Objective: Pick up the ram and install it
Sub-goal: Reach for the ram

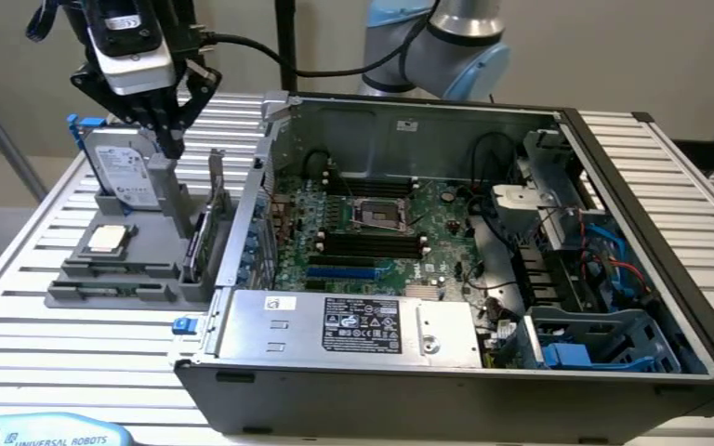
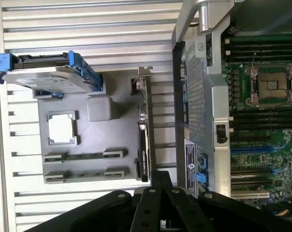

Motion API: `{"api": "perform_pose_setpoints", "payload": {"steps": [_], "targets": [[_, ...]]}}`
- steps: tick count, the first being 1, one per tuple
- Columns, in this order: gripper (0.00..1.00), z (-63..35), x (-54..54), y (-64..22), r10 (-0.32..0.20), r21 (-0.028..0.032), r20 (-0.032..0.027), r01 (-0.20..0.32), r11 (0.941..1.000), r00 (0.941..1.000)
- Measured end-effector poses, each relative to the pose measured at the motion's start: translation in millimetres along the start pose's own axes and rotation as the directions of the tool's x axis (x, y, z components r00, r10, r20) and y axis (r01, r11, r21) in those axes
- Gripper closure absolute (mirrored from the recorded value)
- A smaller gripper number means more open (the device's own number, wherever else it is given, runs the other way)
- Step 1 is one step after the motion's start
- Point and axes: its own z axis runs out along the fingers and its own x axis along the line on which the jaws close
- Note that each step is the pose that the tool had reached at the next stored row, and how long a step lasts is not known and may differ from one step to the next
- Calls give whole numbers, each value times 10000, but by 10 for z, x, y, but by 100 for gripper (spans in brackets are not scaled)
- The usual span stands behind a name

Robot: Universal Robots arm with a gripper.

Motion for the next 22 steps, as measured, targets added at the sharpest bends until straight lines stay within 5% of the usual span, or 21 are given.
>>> {"api": "perform_pose_setpoints", "payload": {"steps": [22], "targets": [[89,230,1003,-84,2,33,-31,-2,10000,10000]]}}
